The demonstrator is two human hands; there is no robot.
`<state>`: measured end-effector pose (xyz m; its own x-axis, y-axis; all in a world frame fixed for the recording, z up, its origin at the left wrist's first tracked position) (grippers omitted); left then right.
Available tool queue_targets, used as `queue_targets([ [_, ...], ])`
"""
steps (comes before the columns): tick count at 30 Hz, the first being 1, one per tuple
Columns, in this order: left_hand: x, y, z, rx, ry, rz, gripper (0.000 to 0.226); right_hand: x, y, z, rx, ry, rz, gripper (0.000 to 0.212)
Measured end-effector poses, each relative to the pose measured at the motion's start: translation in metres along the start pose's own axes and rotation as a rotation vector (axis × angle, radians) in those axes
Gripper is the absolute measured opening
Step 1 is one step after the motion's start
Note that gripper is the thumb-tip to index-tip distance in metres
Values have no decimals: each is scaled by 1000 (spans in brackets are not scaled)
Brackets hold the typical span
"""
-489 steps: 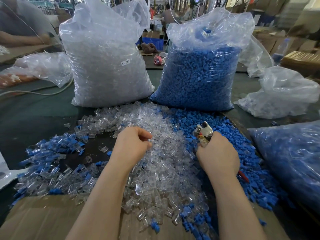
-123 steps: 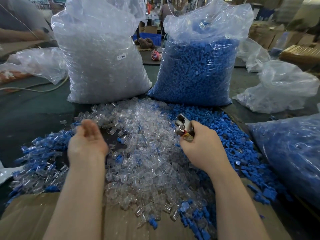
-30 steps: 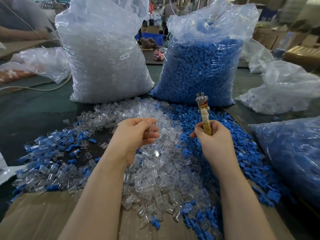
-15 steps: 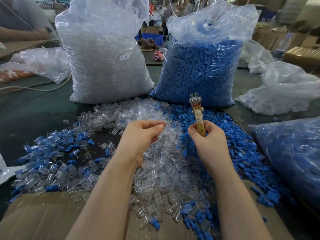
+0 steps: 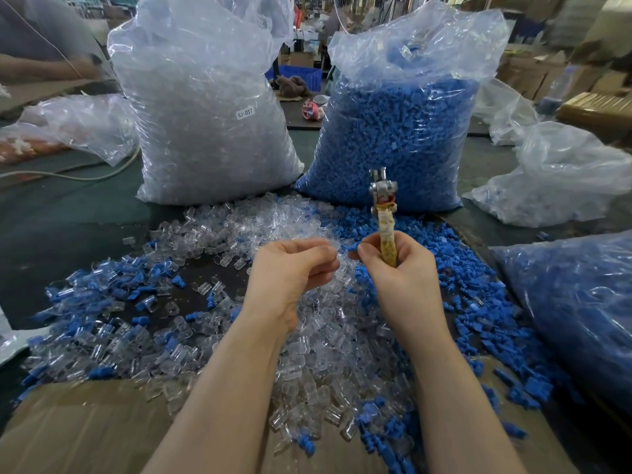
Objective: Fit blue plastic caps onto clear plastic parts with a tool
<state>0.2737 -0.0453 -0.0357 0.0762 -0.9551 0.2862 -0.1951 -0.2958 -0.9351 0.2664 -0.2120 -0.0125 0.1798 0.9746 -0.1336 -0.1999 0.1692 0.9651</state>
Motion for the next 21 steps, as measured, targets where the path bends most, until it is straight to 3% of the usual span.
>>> queue_targets([
  [7, 10, -2, -3, 3, 45, 14, 9, 4, 7, -1, -83, -19, -101, 11],
  [21, 10, -26, -9, 235, -33, 250, 10, 7, 6, -3, -64, -58, -100, 7],
])
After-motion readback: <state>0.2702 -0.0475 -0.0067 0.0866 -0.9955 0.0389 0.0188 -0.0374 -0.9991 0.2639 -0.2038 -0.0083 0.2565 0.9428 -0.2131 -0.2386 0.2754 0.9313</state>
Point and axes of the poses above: each hand's wrist, its own z-axis towards the middle knuckle, its own x-axis out of the palm, y = z × x, the point moved 9 cm from there along z, towards the middle knuckle, and after that the axes turned 4 degrees about y, right-handed, at the moved point
